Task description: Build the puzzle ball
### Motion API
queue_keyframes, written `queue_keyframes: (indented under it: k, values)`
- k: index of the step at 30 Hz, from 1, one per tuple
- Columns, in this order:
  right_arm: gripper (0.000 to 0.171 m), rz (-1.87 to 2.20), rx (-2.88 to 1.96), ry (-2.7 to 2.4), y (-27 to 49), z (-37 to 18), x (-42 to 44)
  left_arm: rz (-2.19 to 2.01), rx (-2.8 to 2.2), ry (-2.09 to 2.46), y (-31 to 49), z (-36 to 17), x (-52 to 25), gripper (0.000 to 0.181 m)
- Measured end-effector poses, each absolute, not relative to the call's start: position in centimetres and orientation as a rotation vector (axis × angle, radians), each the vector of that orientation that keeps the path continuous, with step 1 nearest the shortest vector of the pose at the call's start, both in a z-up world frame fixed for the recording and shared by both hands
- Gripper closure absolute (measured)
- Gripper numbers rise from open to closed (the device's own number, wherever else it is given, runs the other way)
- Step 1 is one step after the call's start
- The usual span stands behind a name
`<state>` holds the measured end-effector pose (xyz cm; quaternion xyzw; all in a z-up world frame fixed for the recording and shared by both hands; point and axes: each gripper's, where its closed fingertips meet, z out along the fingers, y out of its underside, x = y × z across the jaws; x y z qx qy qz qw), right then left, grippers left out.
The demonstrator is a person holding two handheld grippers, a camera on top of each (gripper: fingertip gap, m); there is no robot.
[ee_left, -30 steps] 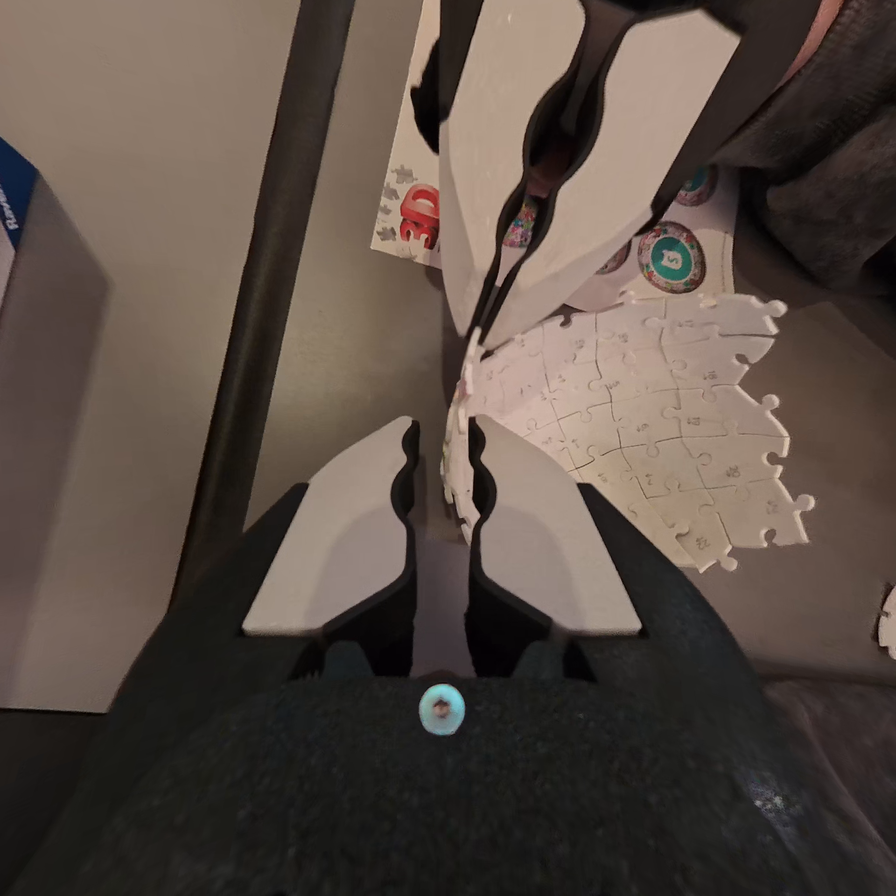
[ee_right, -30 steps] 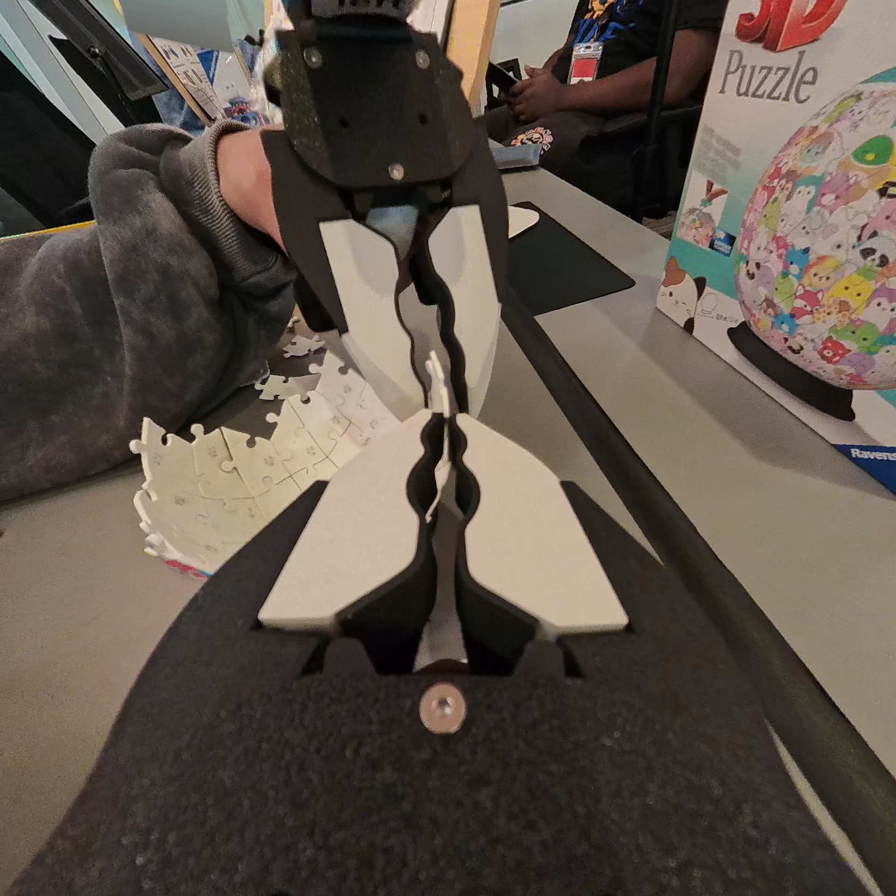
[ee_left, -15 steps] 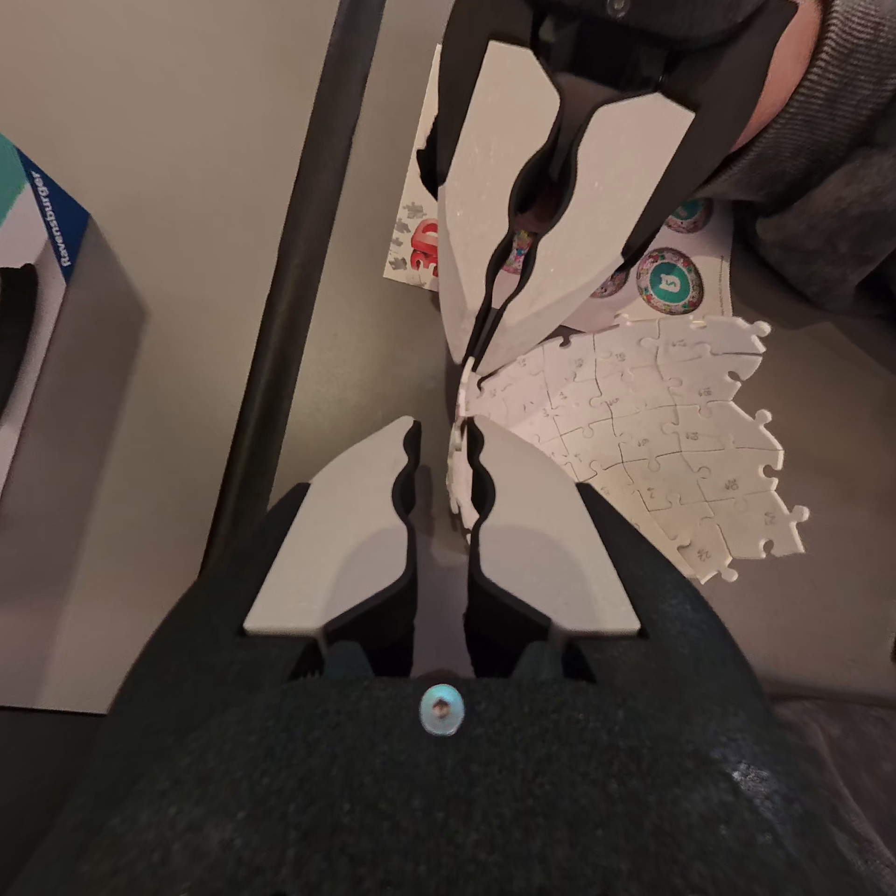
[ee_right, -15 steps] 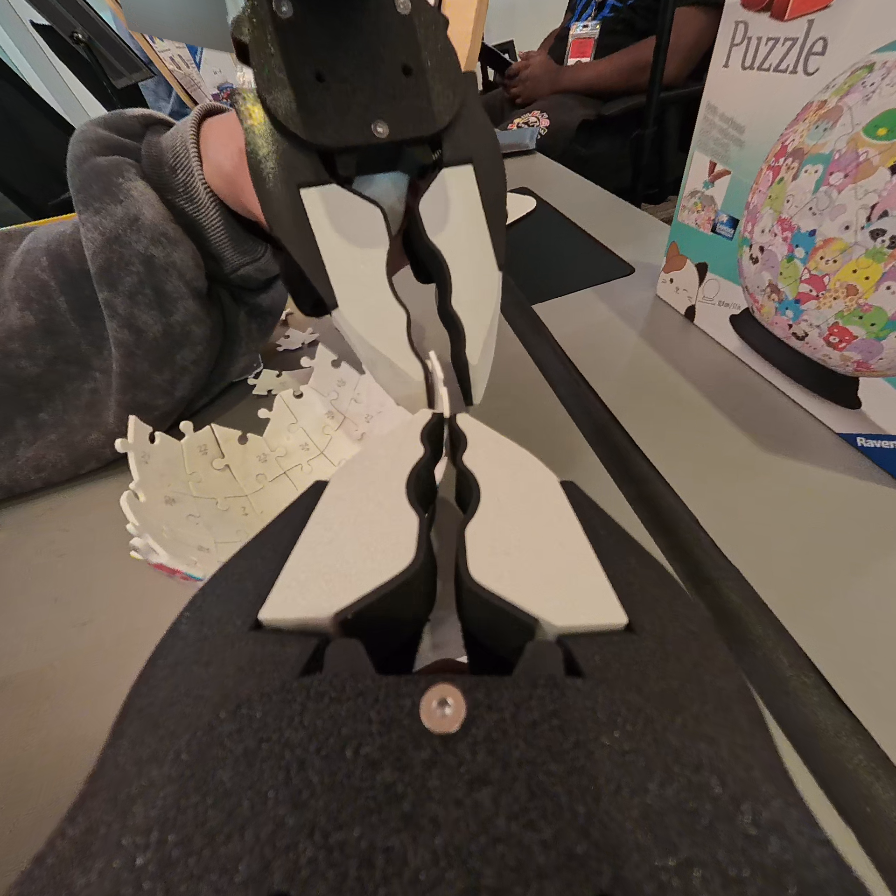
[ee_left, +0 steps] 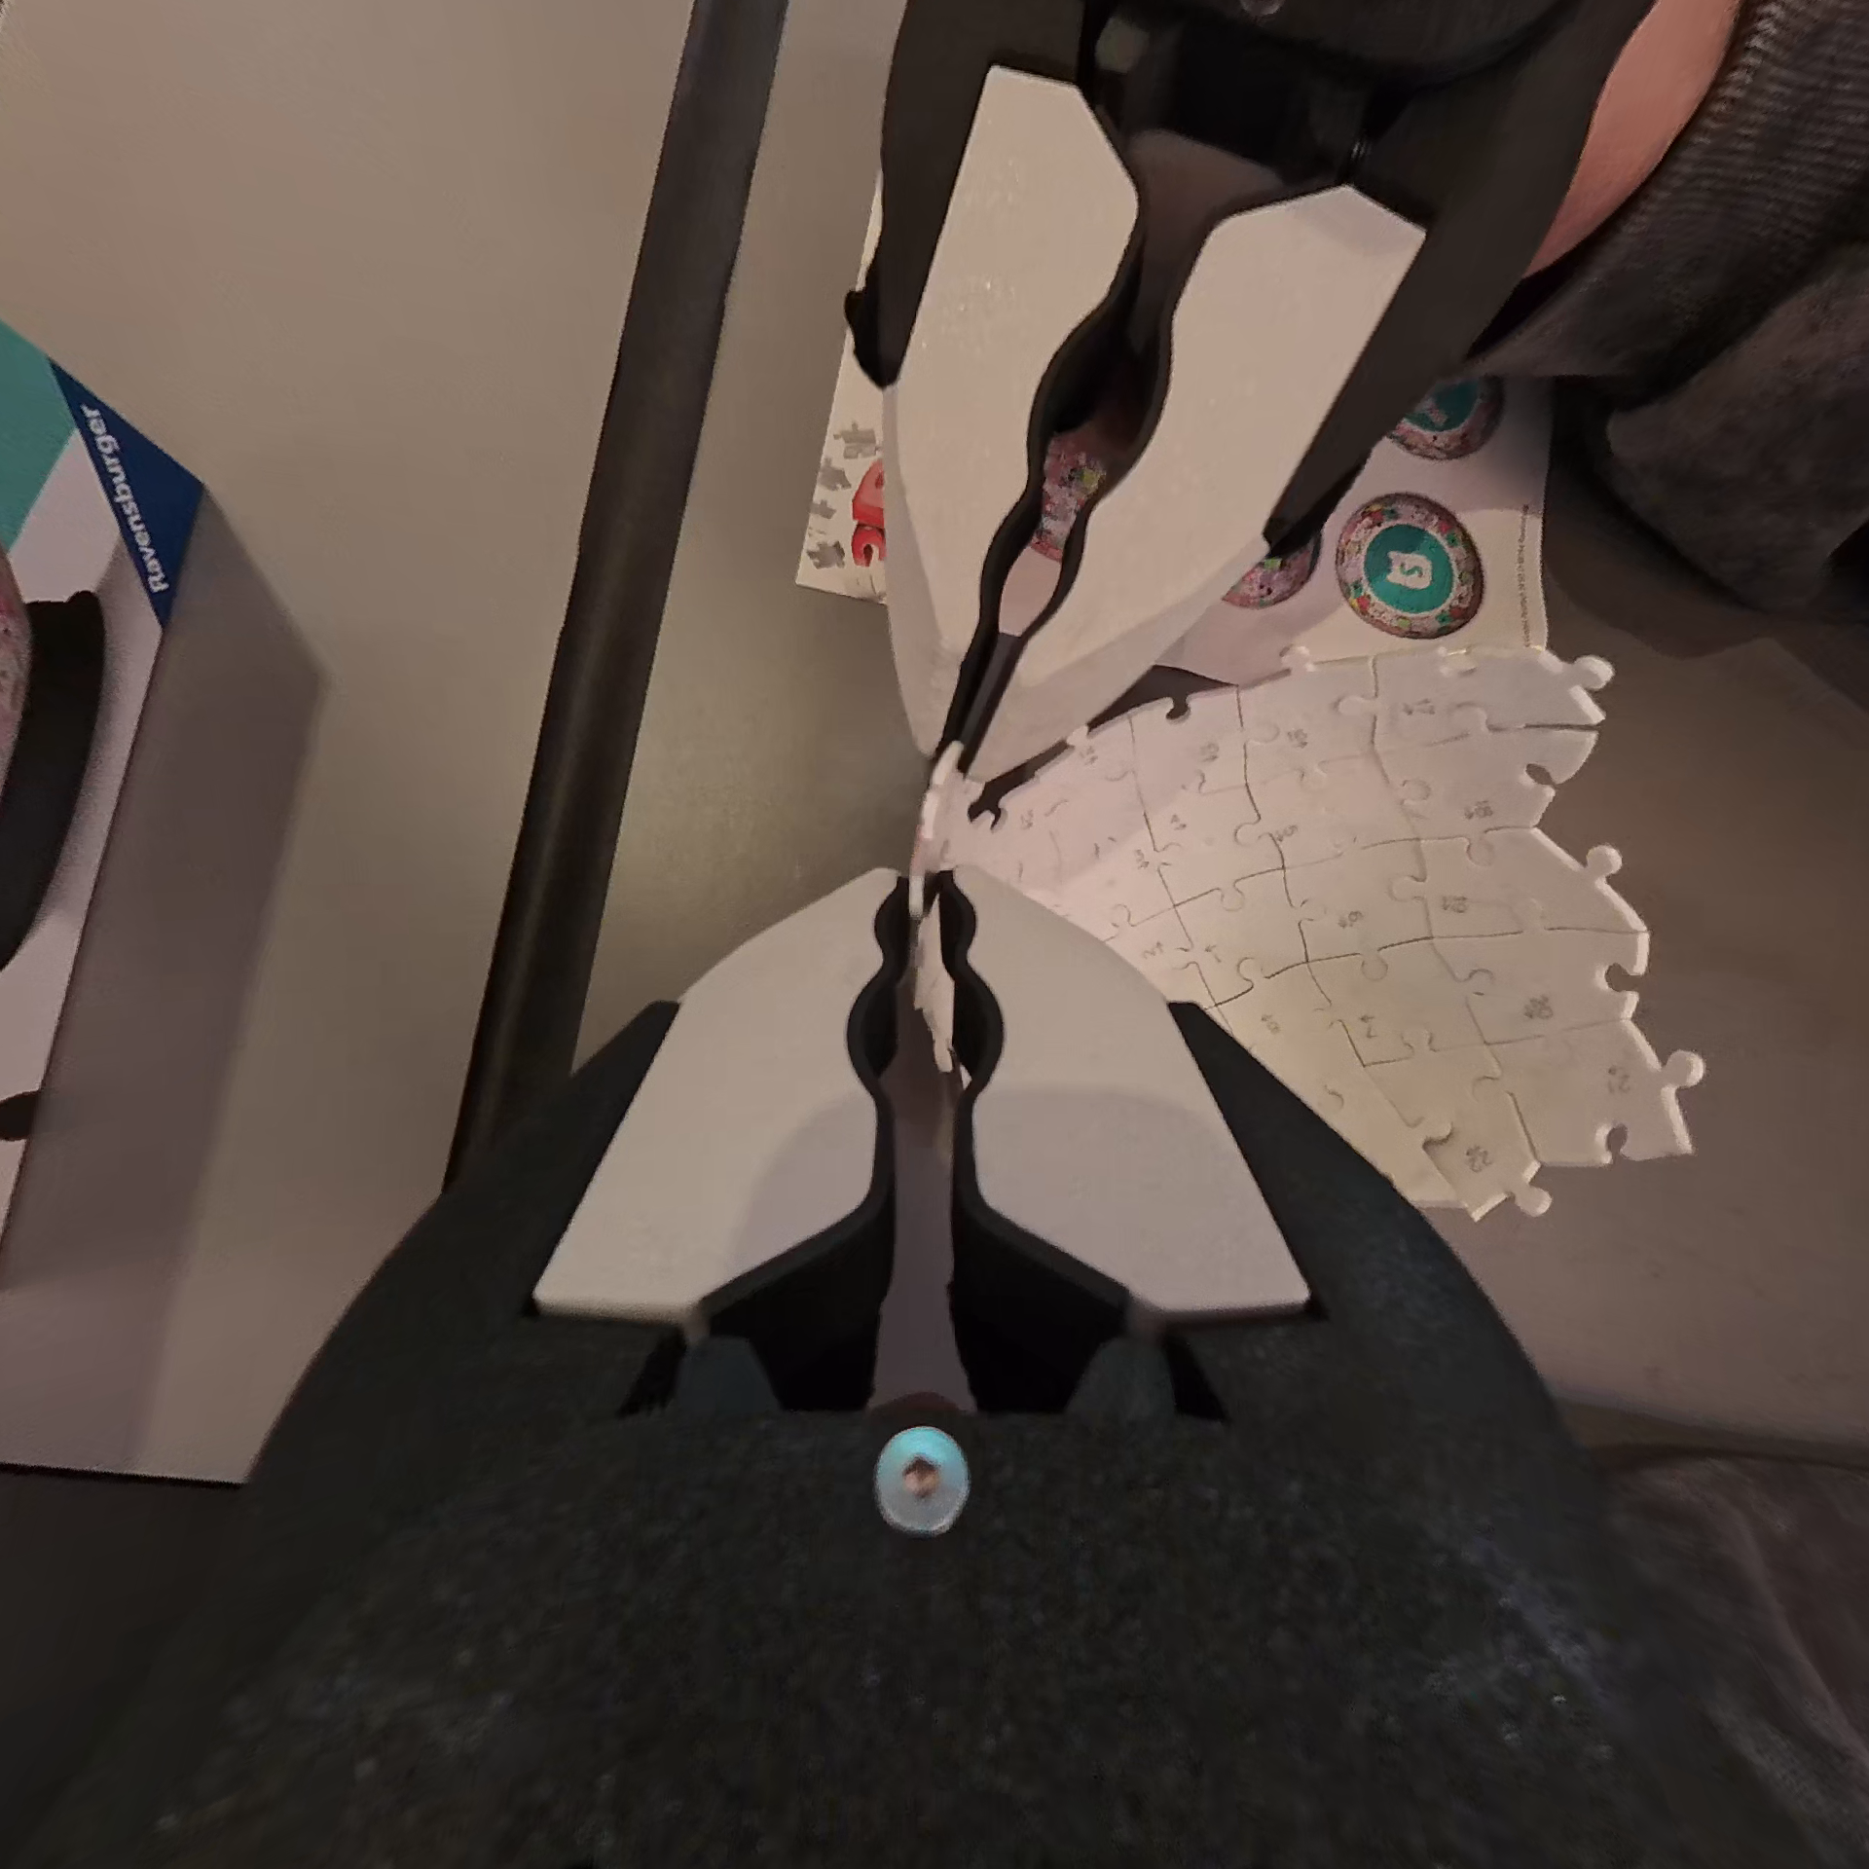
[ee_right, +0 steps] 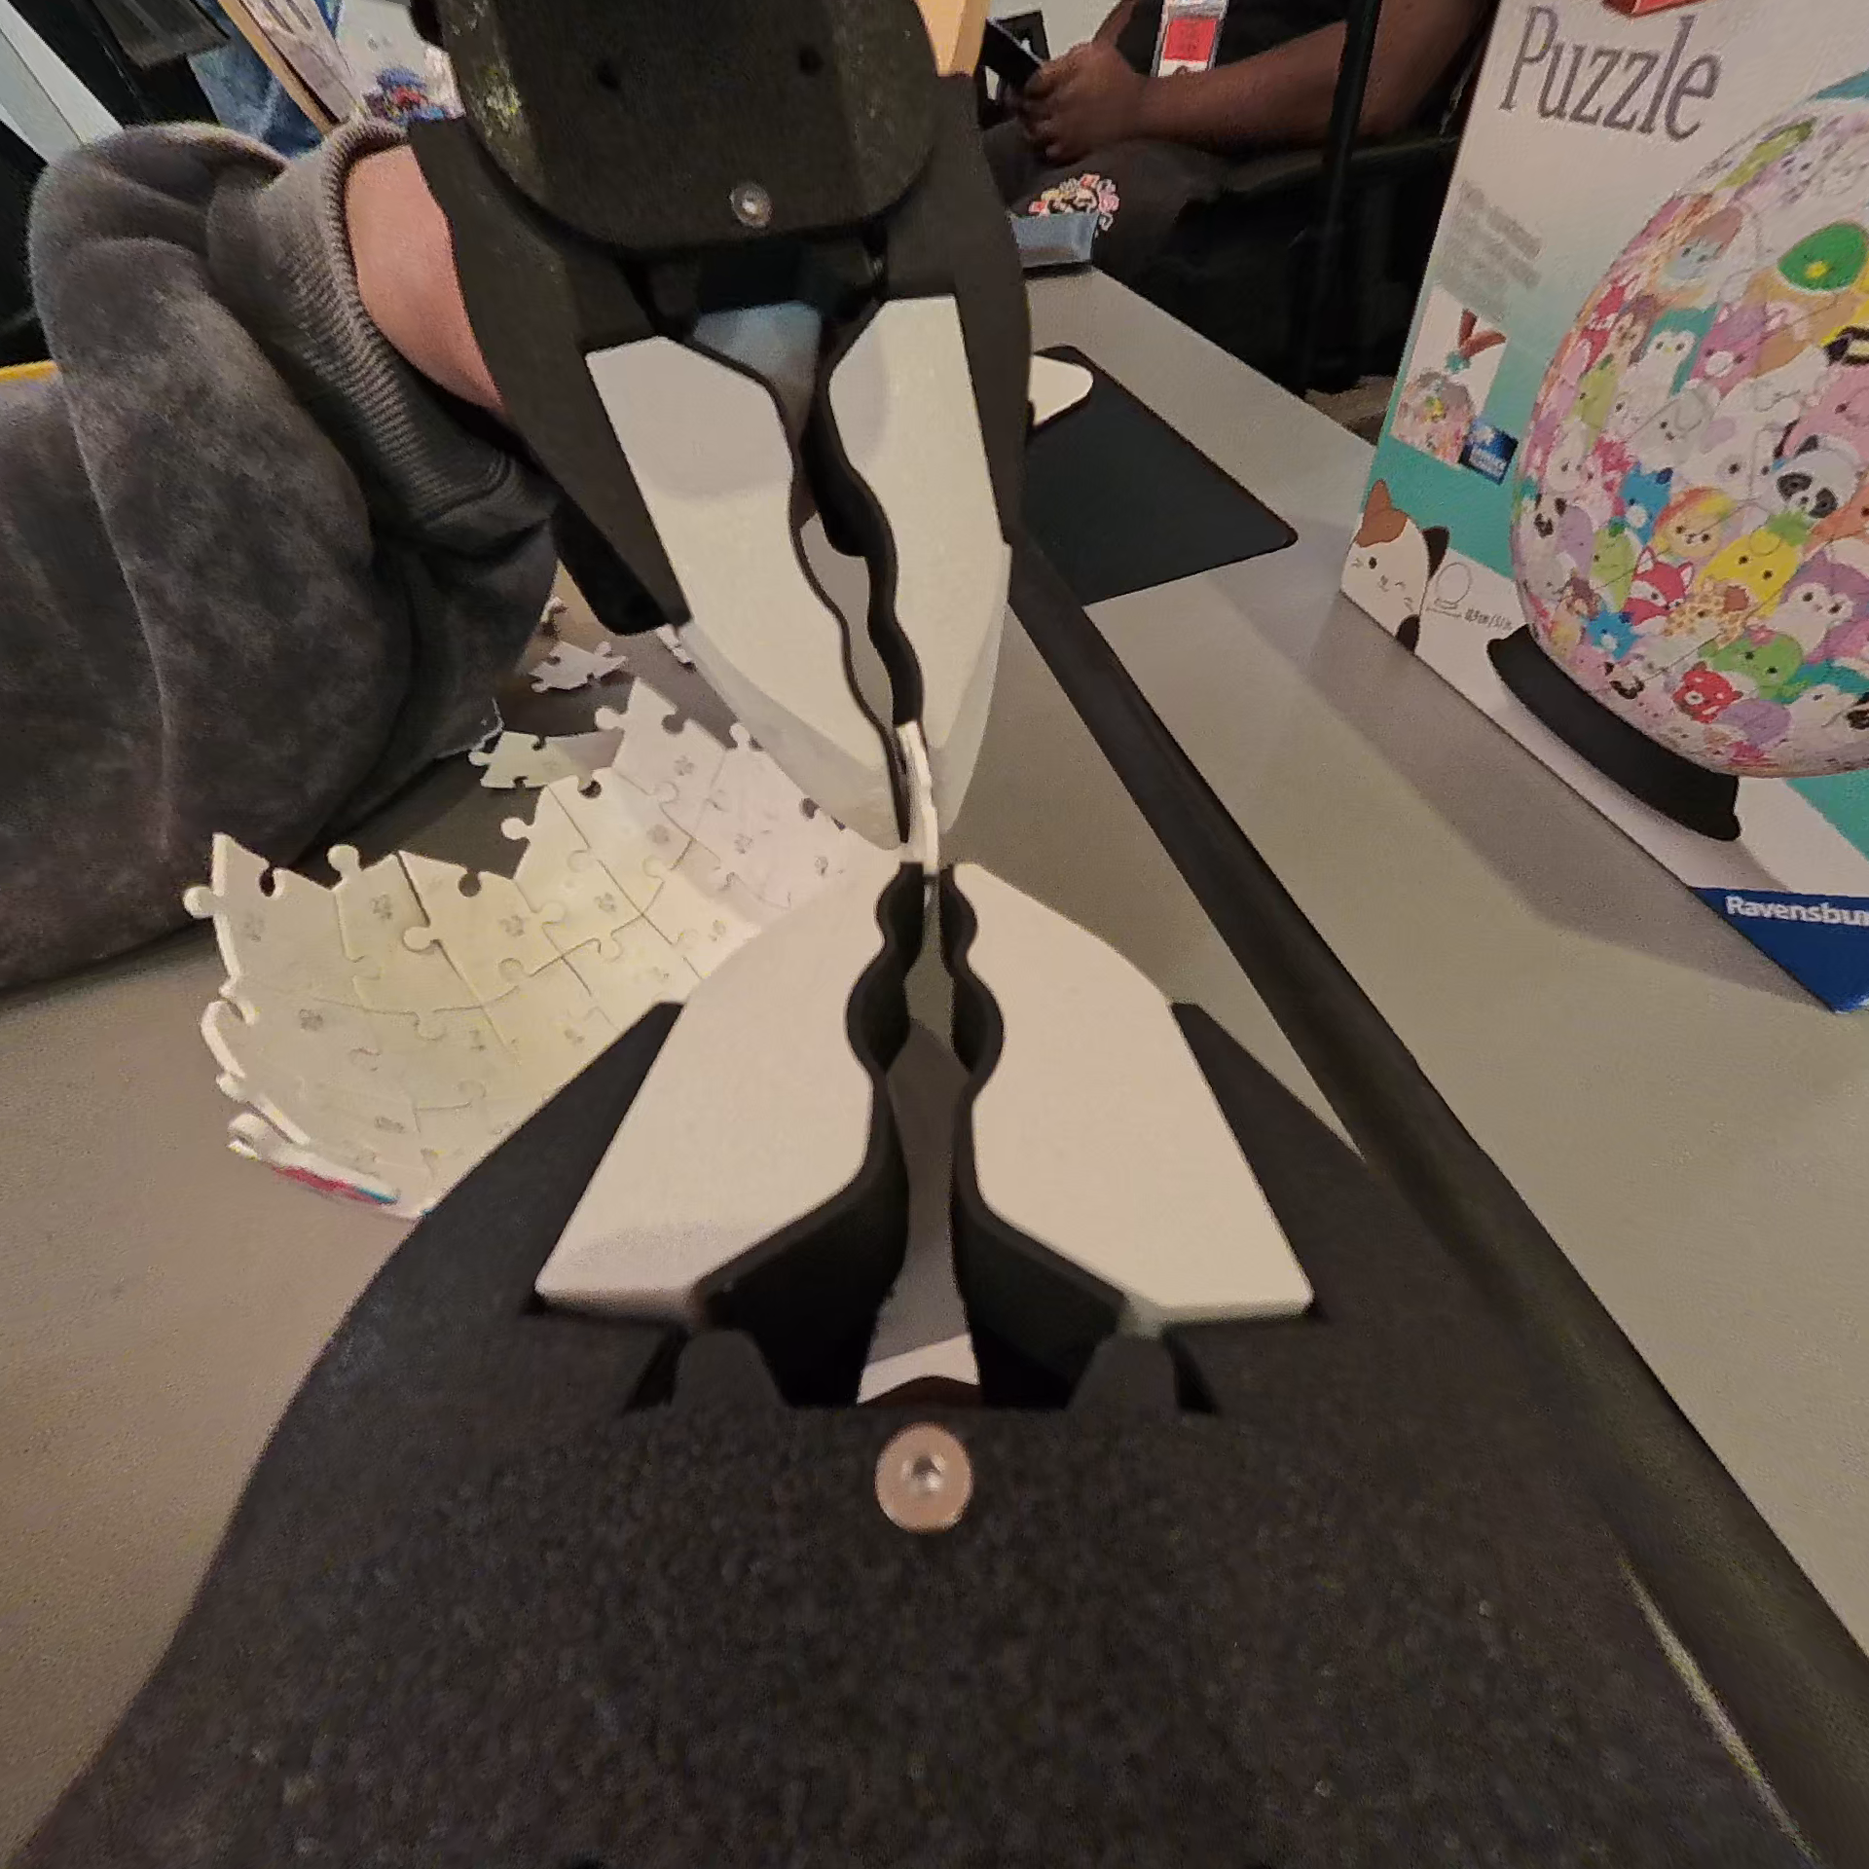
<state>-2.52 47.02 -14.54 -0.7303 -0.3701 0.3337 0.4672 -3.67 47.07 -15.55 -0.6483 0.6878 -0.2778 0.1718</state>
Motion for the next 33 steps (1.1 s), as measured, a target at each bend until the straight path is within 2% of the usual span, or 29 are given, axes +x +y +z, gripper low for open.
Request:
queue_keyframes:
  k: [6, 9, 13, 16, 20, 26, 33]
  values:
    - [0.162, 0.787, -1.819, -0.93, 47.0, -14.7, -2.4, -0.797, -1.848, 1.95, 47.1, -15.5, -3.7, 0.177]
    - [0.169, 0.787, -1.82, -0.954, 46.7, -14.8, -2.5, -0.798, -1.847, 1.949, 47.1, -15.5, -3.7, 0.178]
    - [0.168, 0.757, -1.833, -0.959, 46.9, -14.9, -2.4, -0.795, -1.851, 1.948, 47.1, -15.6, -3.7, 0.178]
    - [0.154, 0.758, -1.877, -0.97, 46.7, -15.4, -2.3, -0.799, -1.854, 1.947, 47.0, -15.5, -3.7, 0.178]
    - [0.148, 0.79, -1.907, -0.972, 46.8, -16.0, -2.7, -0.808, -1.851, 1.959, 46.7, -15.5, -3.7, 0.179]
    - [0.15, 0.85, -1.965, -1.015, 46.8, -17.0, -3.2, -0.783, -1.856, 1.977, 46.6, -16.0, -3.6, 0.179]
    - [0.151, 0.838, -1.92, -0.992, 46.8, -15.6, -2.9, -0.792, -1.859, 1.956, 46.9, -15.5, -3.8, 0.179]
